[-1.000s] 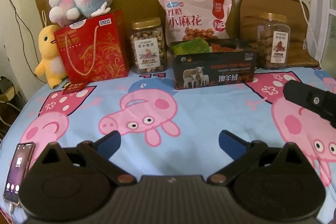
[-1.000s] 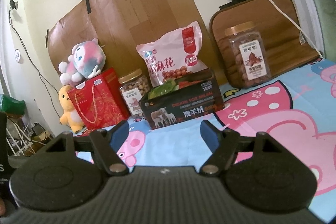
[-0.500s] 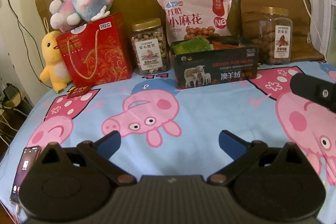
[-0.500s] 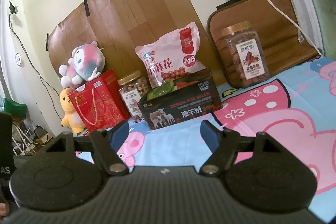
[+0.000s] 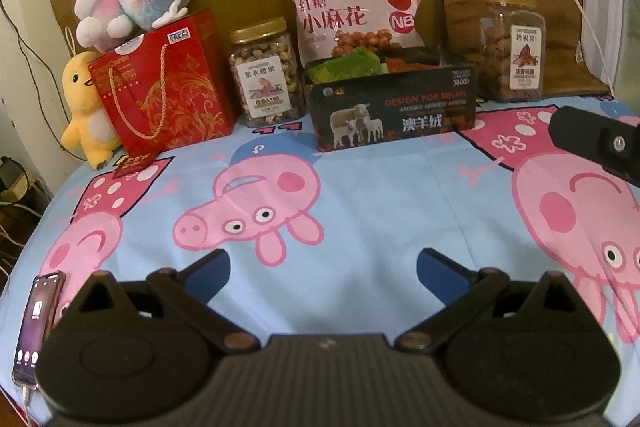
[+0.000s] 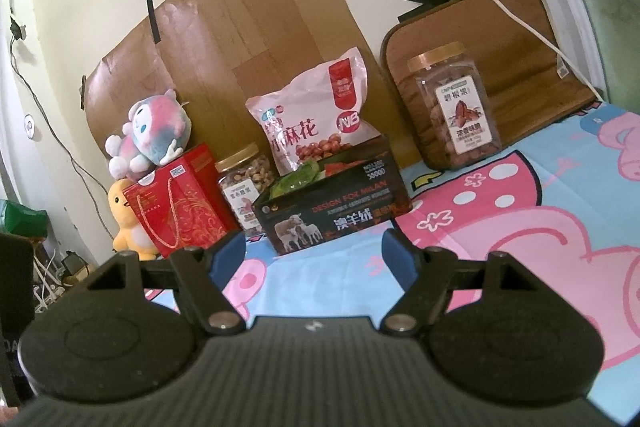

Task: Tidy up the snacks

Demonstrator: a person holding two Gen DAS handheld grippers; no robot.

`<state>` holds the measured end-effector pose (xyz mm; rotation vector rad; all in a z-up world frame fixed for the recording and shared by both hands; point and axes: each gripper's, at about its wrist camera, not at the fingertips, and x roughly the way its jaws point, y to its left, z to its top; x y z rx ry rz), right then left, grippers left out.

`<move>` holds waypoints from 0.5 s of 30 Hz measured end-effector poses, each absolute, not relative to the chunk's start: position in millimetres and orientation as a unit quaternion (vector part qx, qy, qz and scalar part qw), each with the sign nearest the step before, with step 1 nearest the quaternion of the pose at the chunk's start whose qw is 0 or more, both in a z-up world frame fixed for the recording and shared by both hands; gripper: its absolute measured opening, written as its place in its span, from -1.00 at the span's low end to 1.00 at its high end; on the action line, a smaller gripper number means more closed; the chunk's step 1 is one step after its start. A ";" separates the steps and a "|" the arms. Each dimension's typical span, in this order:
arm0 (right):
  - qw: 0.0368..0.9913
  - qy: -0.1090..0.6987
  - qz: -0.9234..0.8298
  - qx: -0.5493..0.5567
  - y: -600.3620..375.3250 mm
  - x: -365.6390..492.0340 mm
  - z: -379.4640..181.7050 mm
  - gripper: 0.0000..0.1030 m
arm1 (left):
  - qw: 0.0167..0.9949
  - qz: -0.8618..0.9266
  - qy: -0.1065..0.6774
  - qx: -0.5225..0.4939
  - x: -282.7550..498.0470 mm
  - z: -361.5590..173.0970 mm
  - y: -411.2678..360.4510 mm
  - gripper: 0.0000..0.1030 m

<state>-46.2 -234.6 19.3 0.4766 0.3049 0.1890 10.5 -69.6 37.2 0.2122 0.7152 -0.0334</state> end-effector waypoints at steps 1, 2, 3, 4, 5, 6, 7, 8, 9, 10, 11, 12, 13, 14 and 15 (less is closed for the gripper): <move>0.955 0.151 0.093 0.236 -235.7 -45.8 18.9 0.50 | 0.931 -0.017 0.351 0.104 10.8 36.5 -69.9 1.00; 0.955 0.152 0.093 0.237 -236.0 -45.2 18.3 0.50 | 0.930 -0.017 0.352 0.103 11.4 36.2 -70.0 1.00; 0.955 0.153 0.094 0.237 -236.2 -44.6 17.8 0.50 | 0.930 -0.017 0.353 0.102 11.9 35.9 -69.8 0.99; 0.955 0.154 0.094 0.235 -236.0 -44.7 17.7 0.50 | 0.929 -0.017 0.354 0.102 12.4 35.5 -69.7 1.00; 0.955 0.155 0.095 0.234 -235.3 -44.4 17.5 0.50 | 0.929 -0.018 0.356 0.101 12.8 35.1 -69.6 1.00; 0.955 0.155 0.096 0.233 -235.0 -44.2 17.5 0.50 | 0.929 -0.019 0.357 0.100 13.1 34.9 -69.4 1.00; 0.955 0.156 0.097 0.232 -234.9 -44.2 17.6 0.50 | 0.928 -0.020 0.358 0.099 13.5 34.7 -69.3 1.00; 0.955 0.156 0.096 0.232 -234.9 -44.0 17.7 0.50 | 0.928 -0.021 0.359 0.099 13.6 34.5 -69.6 1.00; 0.956 0.156 0.096 0.231 -234.9 -43.8 17.6 0.50 | 0.928 -0.022 0.360 0.098 13.7 34.0 -69.7 1.00; 0.955 0.156 0.096 0.232 -235.1 -43.8 17.4 0.50 | 0.927 -0.023 0.361 0.098 13.9 33.8 -69.5 1.00; 0.955 0.158 0.096 0.232 -234.9 -43.3 17.2 0.50 | 0.927 -0.024 0.362 0.097 14.0 33.3 -69.5 1.00; 0.955 0.159 0.096 0.231 -234.8 -42.5 16.9 0.50 | 0.926 -0.025 0.364 0.096 14.6 32.7 -69.4 1.00; 0.955 0.161 0.096 0.231 -234.9 -41.8 16.5 0.50 | 0.925 -0.027 0.366 0.094 14.8 32.3 -68.8 1.00; 0.955 0.162 0.096 0.231 -234.9 -41.2 16.1 0.50 | 0.925 -0.029 0.368 0.093 15.1 31.8 -68.1 1.00; 0.954 0.163 0.096 0.232 -235.0 -40.9 15.9 0.50 | 0.924 -0.030 0.370 0.091 15.4 31.3 -67.5 1.00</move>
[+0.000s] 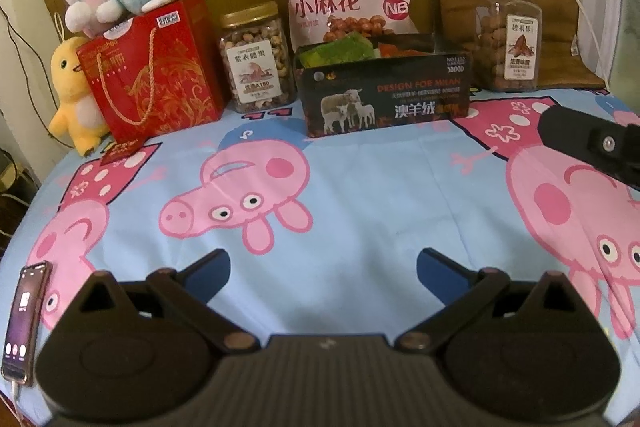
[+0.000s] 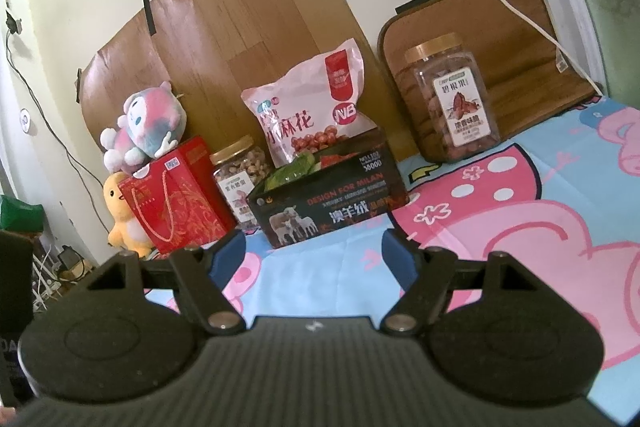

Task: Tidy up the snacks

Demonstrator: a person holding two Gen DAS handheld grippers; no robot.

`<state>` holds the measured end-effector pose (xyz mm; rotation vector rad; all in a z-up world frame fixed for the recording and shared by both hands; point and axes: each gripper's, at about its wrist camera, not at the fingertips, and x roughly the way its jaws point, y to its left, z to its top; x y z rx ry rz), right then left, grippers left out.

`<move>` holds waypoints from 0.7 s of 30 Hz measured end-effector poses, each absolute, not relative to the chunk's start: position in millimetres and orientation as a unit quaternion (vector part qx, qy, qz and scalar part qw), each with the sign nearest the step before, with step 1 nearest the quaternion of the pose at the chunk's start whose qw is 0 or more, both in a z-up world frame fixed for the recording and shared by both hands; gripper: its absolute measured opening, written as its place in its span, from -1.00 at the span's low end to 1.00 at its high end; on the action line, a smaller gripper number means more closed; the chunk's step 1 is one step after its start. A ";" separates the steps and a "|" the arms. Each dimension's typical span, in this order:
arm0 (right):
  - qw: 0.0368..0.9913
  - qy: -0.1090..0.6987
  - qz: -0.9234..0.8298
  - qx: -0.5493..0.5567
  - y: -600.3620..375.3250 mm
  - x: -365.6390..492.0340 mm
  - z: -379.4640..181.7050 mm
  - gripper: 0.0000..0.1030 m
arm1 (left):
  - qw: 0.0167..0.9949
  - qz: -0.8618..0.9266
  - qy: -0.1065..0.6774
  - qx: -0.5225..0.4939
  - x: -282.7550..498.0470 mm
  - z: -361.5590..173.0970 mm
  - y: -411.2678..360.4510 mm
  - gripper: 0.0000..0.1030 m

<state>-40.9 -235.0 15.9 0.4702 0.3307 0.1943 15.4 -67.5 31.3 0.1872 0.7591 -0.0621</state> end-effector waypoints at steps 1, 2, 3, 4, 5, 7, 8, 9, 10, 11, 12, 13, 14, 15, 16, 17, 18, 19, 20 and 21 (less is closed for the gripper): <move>0.954 0.163 0.095 0.231 -235.3 -40.9 15.7 0.50 | 0.924 -0.031 0.371 0.090 15.2 30.8 -67.4 1.00; 0.955 0.162 0.095 0.231 -235.3 -40.9 15.8 0.50 | 0.924 -0.031 0.371 0.089 15.1 30.4 -66.9 1.00; 0.955 0.162 0.096 0.231 -235.3 -41.0 15.7 0.50 | 0.924 -0.031 0.372 0.089 15.1 30.0 -66.6 1.00; 0.955 0.162 0.095 0.230 -235.4 -40.2 15.4 0.50 | 0.923 -0.031 0.373 0.089 15.1 29.3 -66.4 1.00; 0.955 0.162 0.095 0.230 -235.1 -39.7 14.9 0.50 | 0.922 -0.033 0.374 0.090 15.1 28.6 -66.3 1.00; 0.954 0.164 0.097 0.231 -235.8 -39.5 15.2 0.50 | 0.922 -0.034 0.376 0.089 14.7 27.4 -65.8 1.00; 0.954 0.165 0.097 0.231 -235.6 -39.5 15.3 0.50 | 0.922 -0.034 0.377 0.088 14.2 27.2 -65.6 1.00; 0.954 0.165 0.097 0.230 -235.6 -39.0 15.5 0.50 | 0.922 -0.034 0.377 0.088 14.0 27.0 -65.3 1.00; 0.954 0.165 0.098 0.229 -235.4 -38.5 15.5 0.50 | 0.921 -0.034 0.377 0.087 13.8 26.8 -64.9 1.00; 0.955 0.165 0.098 0.228 -235.3 -38.7 15.7 0.50 | 0.921 -0.034 0.378 0.086 13.7 26.6 -64.5 1.00; 0.955 0.165 0.099 0.227 -234.8 -38.7 15.6 0.50 | 0.921 -0.034 0.379 0.085 13.7 26.4 -64.3 1.00; 0.955 0.165 0.099 0.226 -234.0 -38.8 15.4 0.50 | 0.920 -0.035 0.380 0.084 13.6 26.1 -64.0 1.00; 0.955 0.165 0.099 0.225 -234.1 -38.8 15.5 0.50 | 0.920 -0.035 0.382 0.083 13.5 25.9 -63.8 1.00; 0.955 0.165 0.099 0.225 -233.4 -39.1 15.6 0.50 | 0.920 -0.035 0.382 0.083 13.5 25.9 -64.0 1.00; 0.955 0.164 0.099 0.225 -233.6 -39.2 15.8 0.50 | 0.920 -0.035 0.382 0.082 13.1 26.1 -64.0 1.00; 0.956 0.162 0.099 0.225 -233.1 -39.7 16.0 0.50 | 0.920 -0.035 0.381 0.083 13.2 26.1 -64.0 1.00; 0.956 0.161 0.100 0.225 -233.4 -39.9 16.3 0.50 | 0.920 -0.034 0.381 0.083 13.1 26.2 -63.9 1.00; 0.956 0.161 0.100 0.224 -232.7 -40.0 16.5 0.50 | 0.920 -0.034 0.381 0.083 13.1 26.4 -63.9 1.00; 0.956 0.161 0.100 0.224 -232.8 -39.8 16.4 0.50 | 0.920 -0.034 0.381 0.083 13.5 26.5 -64.0 1.00; 0.956 0.162 0.100 0.224 -232.8 -39.6 16.1 0.50 | 0.920 -0.034 0.381 0.082 13.5 26.6 -64.0 1.00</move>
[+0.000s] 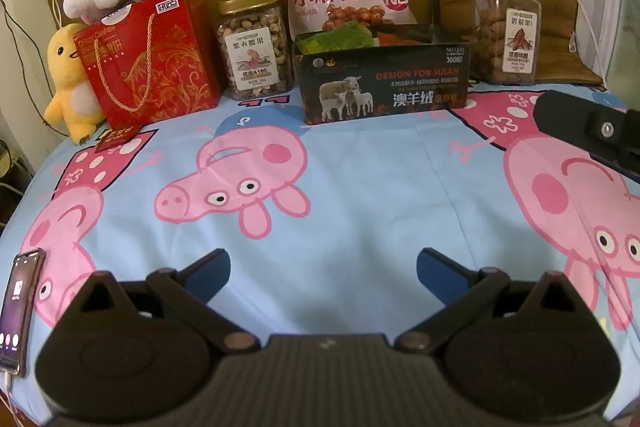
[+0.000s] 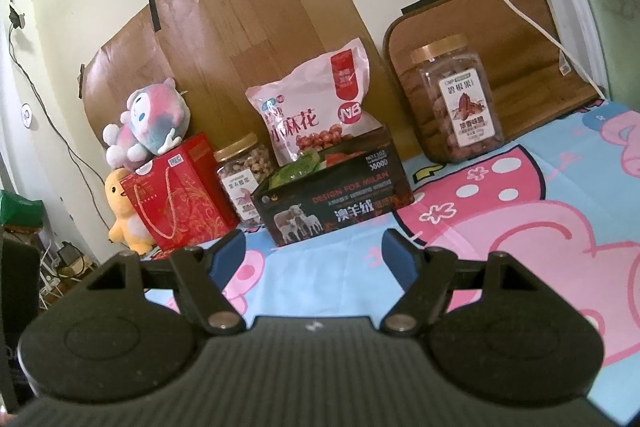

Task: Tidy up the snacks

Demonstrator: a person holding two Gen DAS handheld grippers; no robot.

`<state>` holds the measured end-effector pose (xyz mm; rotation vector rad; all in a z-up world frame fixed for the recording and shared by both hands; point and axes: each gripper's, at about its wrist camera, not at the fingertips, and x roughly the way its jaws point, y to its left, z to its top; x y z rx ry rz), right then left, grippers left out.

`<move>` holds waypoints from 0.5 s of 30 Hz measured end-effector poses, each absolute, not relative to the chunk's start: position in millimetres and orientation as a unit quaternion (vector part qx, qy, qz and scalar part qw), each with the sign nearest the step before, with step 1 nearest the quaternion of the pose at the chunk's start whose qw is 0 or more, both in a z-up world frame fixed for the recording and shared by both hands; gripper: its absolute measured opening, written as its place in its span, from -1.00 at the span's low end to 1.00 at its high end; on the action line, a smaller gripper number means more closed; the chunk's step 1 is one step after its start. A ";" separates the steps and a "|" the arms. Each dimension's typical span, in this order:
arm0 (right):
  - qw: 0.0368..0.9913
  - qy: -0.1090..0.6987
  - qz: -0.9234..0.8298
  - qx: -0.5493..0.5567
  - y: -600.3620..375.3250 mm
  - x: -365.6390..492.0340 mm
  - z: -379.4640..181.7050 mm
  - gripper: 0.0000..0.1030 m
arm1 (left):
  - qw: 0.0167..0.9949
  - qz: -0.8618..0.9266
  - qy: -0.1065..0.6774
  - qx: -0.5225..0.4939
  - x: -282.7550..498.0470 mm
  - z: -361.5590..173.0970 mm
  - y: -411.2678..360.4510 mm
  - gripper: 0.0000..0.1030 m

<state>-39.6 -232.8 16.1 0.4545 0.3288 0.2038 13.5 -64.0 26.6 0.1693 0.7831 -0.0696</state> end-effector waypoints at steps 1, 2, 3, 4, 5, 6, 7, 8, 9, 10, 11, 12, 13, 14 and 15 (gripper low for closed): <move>0.956 0.162 0.101 0.224 -232.4 -39.7 16.0 0.50 | 0.920 -0.034 0.381 0.082 13.5 26.6 -63.9 1.00; 0.956 0.163 0.101 0.224 -232.7 -39.5 15.8 0.50 | 0.920 -0.034 0.381 0.082 13.5 26.6 -63.9 1.00; 0.956 0.162 0.101 0.224 -232.8 -39.6 15.9 0.50 | 0.920 -0.034 0.381 0.082 13.5 26.6 -64.1 1.00; 0.956 0.162 0.100 0.224 -232.6 -39.7 15.9 0.50 | 0.920 -0.034 0.382 0.081 13.2 26.5 -64.2 1.00; 0.956 0.161 0.100 0.224 -233.0 -39.5 15.6 0.50 | 0.920 -0.034 0.382 0.081 13.3 26.3 -64.1 1.00; 0.956 0.161 0.100 0.225 -233.0 -39.4 15.4 0.50 | 0.920 -0.034 0.383 0.080 13.1 25.9 -64.2 1.00; 0.956 0.161 0.100 0.225 -233.1 -39.7 15.2 0.50 | 0.920 -0.034 0.383 0.080 12.9 25.5 -64.4 1.00; 0.955 0.162 0.100 0.226 -233.4 -39.4 14.6 0.50 | 0.919 -0.034 0.384 0.079 12.8 25.0 -64.6 1.00; 0.955 0.162 0.099 0.226 -233.2 -39.7 14.7 0.50 | 0.919 -0.034 0.385 0.079 12.8 24.6 -64.7 1.00; 0.955 0.162 0.100 0.226 -233.1 -39.6 14.5 0.50 | 0.919 -0.035 0.386 0.079 12.8 24.3 -64.8 1.00; 0.955 0.162 0.100 0.226 -233.0 -39.6 14.4 0.50 | 0.918 -0.035 0.386 0.079 12.7 23.9 -65.0 1.00; 0.955 0.162 0.100 0.226 -233.0 -39.6 14.5 0.50 | 0.918 -0.036 0.387 0.079 12.5 23.5 -65.1 1.00; 0.955 0.162 0.100 0.226 -233.0 -39.7 14.4 0.50 | 0.918 -0.036 0.388 0.079 13.0 23.1 -64.8 1.00; 0.955 0.163 0.100 0.226 -233.0 -39.5 13.9 0.50 | 0.917 -0.037 0.388 0.079 13.0 22.8 -65.1 1.00; 0.955 0.162 0.099 0.226 -233.0 -39.6 14.1 0.50 | 0.917 -0.037 0.389 0.079 13.0 22.4 -65.0 1.00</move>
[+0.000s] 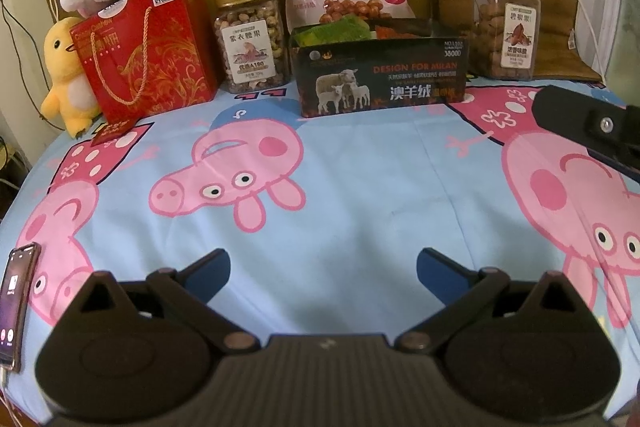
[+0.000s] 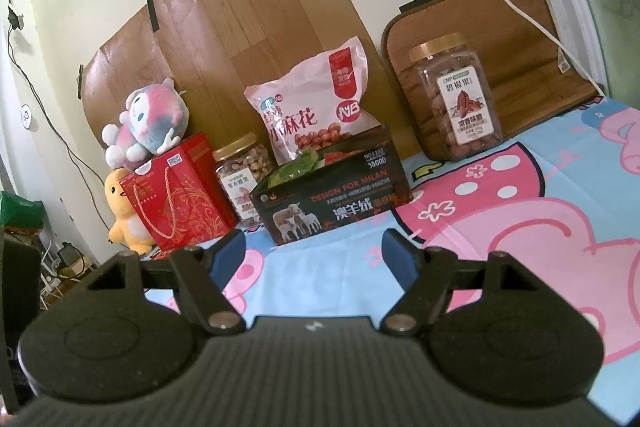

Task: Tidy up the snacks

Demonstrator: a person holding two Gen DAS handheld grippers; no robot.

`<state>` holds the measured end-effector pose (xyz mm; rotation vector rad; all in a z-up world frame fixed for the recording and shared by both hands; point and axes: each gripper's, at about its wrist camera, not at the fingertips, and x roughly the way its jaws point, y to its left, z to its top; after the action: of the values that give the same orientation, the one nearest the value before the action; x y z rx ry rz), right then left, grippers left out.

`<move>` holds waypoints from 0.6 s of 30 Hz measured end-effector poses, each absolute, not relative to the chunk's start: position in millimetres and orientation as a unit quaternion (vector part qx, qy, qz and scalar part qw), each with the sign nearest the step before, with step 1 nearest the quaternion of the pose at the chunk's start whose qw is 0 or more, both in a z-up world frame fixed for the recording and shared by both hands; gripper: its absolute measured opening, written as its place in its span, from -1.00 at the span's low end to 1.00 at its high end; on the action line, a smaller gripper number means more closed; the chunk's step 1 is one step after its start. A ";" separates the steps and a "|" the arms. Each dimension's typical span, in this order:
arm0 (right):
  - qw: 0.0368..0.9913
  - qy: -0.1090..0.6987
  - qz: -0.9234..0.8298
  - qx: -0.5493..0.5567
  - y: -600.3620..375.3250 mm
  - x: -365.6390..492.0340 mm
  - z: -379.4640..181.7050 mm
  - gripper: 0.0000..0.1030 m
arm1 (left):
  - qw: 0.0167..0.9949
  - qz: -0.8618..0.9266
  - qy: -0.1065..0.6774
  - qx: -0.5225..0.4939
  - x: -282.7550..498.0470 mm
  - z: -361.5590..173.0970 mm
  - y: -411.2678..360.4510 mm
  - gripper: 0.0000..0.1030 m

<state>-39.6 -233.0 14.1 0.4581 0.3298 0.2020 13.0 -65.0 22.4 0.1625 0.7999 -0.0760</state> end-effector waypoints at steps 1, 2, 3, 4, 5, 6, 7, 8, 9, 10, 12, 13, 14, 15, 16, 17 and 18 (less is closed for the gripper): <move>0.955 0.163 0.099 0.226 -233.1 -39.6 14.1 0.50 | 0.917 -0.037 0.390 0.079 13.2 22.1 -64.9 1.00; 0.955 0.163 0.099 0.226 -233.2 -39.5 13.7 0.50 | 0.916 -0.038 0.391 0.078 13.4 21.7 -64.7 1.00; 0.955 0.164 0.099 0.226 -233.1 -39.6 13.4 0.50 | 0.916 -0.039 0.392 0.077 13.9 21.3 -64.5 1.00; 0.955 0.164 0.099 0.226 -232.9 -39.5 13.3 0.50 | 0.915 -0.039 0.394 0.076 14.3 21.0 -64.3 1.00; 0.955 0.164 0.099 0.226 -232.9 -39.5 13.0 0.50 | 0.915 -0.039 0.395 0.075 14.5 20.6 -64.1 1.00; 0.955 0.164 0.099 0.226 -232.9 -39.5 12.9 0.50 | 0.915 -0.039 0.395 0.075 14.7 20.4 -63.9 1.00; 0.955 0.164 0.099 0.226 -233.0 -39.4 13.0 0.50 | 0.915 -0.039 0.396 0.074 14.7 20.2 -63.8 1.00; 0.955 0.164 0.100 0.226 -233.0 -39.4 12.8 0.50 | 0.914 -0.039 0.396 0.073 14.8 20.2 -63.5 1.00; 0.955 0.164 0.100 0.226 -232.9 -39.4 12.9 0.50 | 0.914 -0.039 0.397 0.072 14.8 20.1 -63.2 1.00; 0.955 0.164 0.100 0.225 -232.6 -39.4 12.9 0.50 | 0.914 -0.039 0.397 0.072 14.8 20.1 -63.0 1.00; 0.955 0.164 0.101 0.223 -232.1 -39.4 12.5 0.50 | 0.914 -0.038 0.397 0.071 15.2 20.2 -62.2 1.00; 0.955 0.165 0.101 0.223 -231.6 -39.0 12.5 0.50 | 0.914 -0.038 0.397 0.070 15.3 20.2 -62.0 1.00; 0.955 0.165 0.101 0.223 -231.6 -39.0 12.2 0.50 | 0.914 -0.038 0.398 0.070 15.2 20.2 -61.9 1.00; 0.955 0.166 0.101 0.223 -231.4 -38.7 12.2 0.50 | 0.914 -0.038 0.398 0.070 15.2 20.1 -61.8 1.00; 0.955 0.166 0.101 0.223 -230.9 -38.7 12.6 0.50 | 0.914 -0.037 0.397 0.070 15.3 20.1 -61.9 1.00; 0.955 0.166 0.101 0.222 -230.9 -38.7 12.6 0.50 | 0.914 -0.037 0.398 0.070 15.3 20.1 -61.5 1.00; 0.955 0.166 0.102 0.223 -230.9 -38.8 12.6 0.50 | 0.914 -0.037 0.398 0.069 15.2 20.1 -61.1 1.00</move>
<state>-38.8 -230.9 12.6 0.4526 0.3360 0.2062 15.2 -61.1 20.1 0.1419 0.8194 -0.0762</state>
